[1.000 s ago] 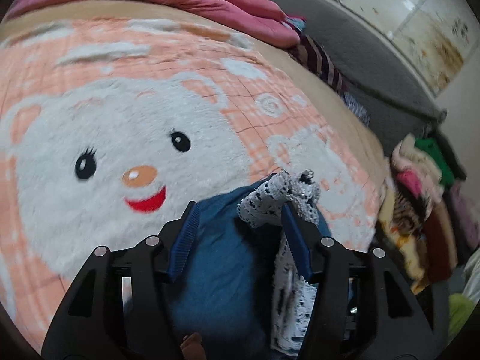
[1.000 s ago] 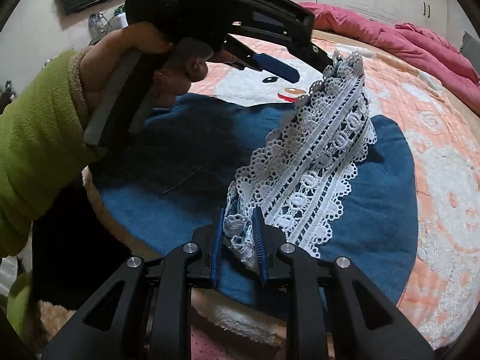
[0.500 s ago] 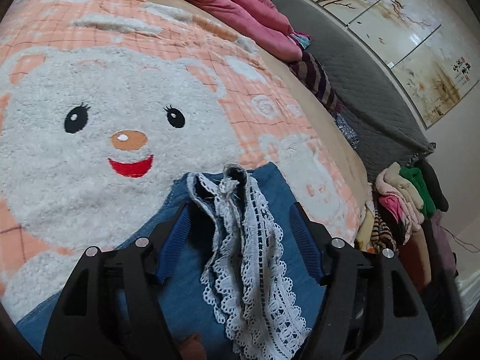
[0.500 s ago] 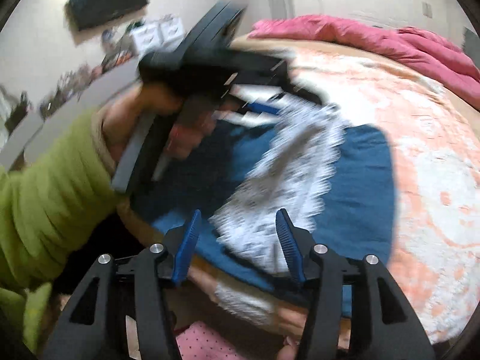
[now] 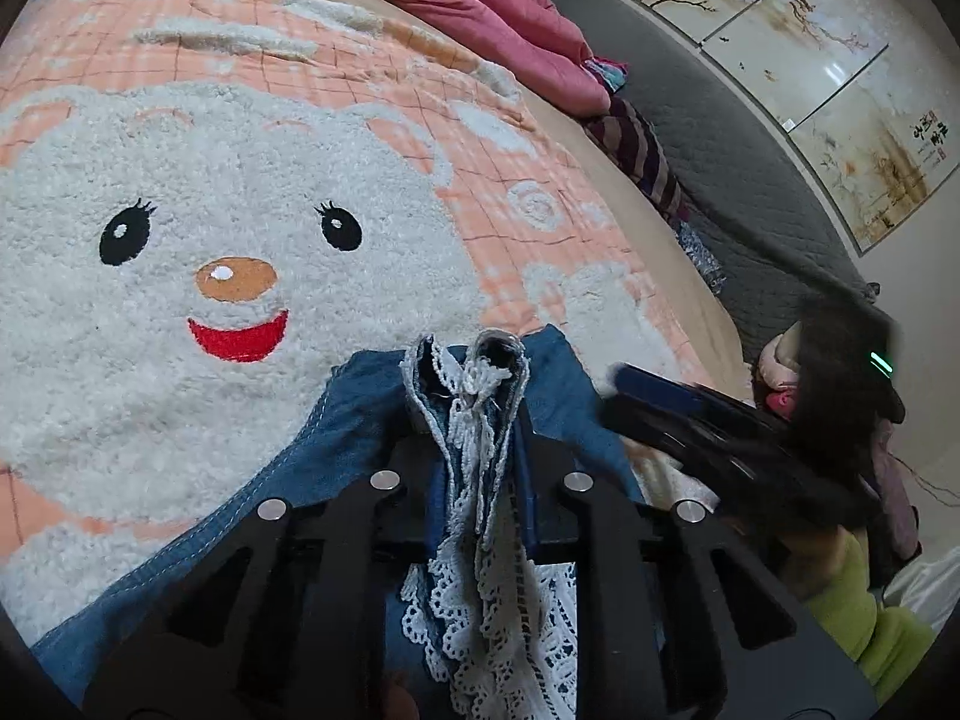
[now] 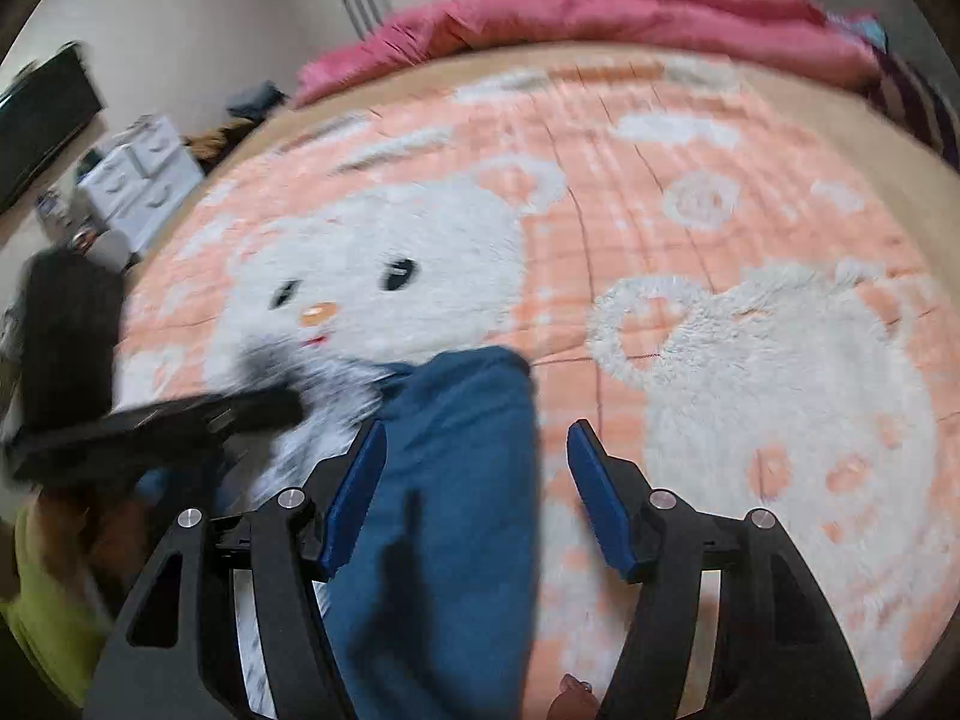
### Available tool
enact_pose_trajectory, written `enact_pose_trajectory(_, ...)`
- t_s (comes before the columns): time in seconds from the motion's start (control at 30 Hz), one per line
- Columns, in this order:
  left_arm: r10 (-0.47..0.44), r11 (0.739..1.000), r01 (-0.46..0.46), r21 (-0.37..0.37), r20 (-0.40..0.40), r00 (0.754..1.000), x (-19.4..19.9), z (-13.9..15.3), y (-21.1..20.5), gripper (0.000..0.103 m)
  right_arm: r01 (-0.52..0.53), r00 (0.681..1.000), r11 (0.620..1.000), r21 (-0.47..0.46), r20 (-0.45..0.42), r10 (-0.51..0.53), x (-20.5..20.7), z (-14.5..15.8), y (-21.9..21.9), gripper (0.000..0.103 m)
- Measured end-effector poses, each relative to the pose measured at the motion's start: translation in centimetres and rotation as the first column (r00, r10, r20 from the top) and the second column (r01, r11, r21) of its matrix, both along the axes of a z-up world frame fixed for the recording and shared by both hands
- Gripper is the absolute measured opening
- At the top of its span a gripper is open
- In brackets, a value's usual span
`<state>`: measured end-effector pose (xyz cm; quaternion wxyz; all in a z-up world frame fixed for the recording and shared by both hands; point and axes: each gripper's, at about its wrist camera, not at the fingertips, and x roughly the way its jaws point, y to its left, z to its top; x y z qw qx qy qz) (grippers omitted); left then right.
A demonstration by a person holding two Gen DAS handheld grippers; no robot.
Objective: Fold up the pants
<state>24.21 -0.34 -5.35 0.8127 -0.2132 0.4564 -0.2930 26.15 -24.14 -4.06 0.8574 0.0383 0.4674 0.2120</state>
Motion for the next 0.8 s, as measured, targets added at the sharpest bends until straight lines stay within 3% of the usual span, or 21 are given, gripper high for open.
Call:
enact_pose_trajectory(0.13, 0.002, 1.000, -0.001, -0.021, 0.051, 0.999, -1.5, 2.0, 0.9, 0.010, -0.006, 0.991, 0.996, 0.092, -0.129, 0.018, 2.5, -2.4, 0.2, 0.062)
enact_pose_trajectory(0.23, 0.011, 0.998, -0.018, 0.063, 0.116, 0.993, -3.0, 3.4, 1.3, 0.010, -0.013, 0.994, 0.986, 0.166, -0.105, 0.031, 1.8, -1.8, 0.4, 0.062)
enact_pose_trajectory(0.4, 0.073, 0.985, -0.070, 0.160, -0.019, 0.997, -1.6, -0.6, 1.9, 0.013, -0.016, 0.999, 1.000, 0.021, -0.044, 0.017, 1.5, -2.6, 1.9, 0.062)
enact_pose_trajectory(0.5, 0.082, 0.984, -0.078, 0.160, -0.022, 0.996, -1.3, -1.0, 1.8, 0.017, -0.006, 1.000, 1.000, -0.015, -0.018, 0.006, 1.4, -2.8, 1.9, 0.062)
enact_pose_trajectory(0.7, 0.103, 0.979, -0.100, 0.178, -0.006, 0.995, -1.3, -0.5, 1.9, 0.034, -0.003, 0.999, 0.999, -0.048, 0.036, 0.005, 0.7, -2.4, 2.0, 0.062)
enact_pose_trajectory(0.77, 0.107, 0.979, -0.107, 0.174, 0.012, 0.994, -1.5, 0.1, 2.1, 0.051, -0.009, 0.998, 1.000, -0.022, 0.054, 0.010, -0.2, -1.4, 1.4, 0.066)
enact_pose_trajectory(0.8, 0.113, 0.977, -0.115, 0.179, 0.024, 0.993, -1.8, 0.7, 2.3, 0.053, -0.009, 0.998, 1.000, -0.011, 0.062, 0.009, -0.8, -0.9, 1.1, 0.068)
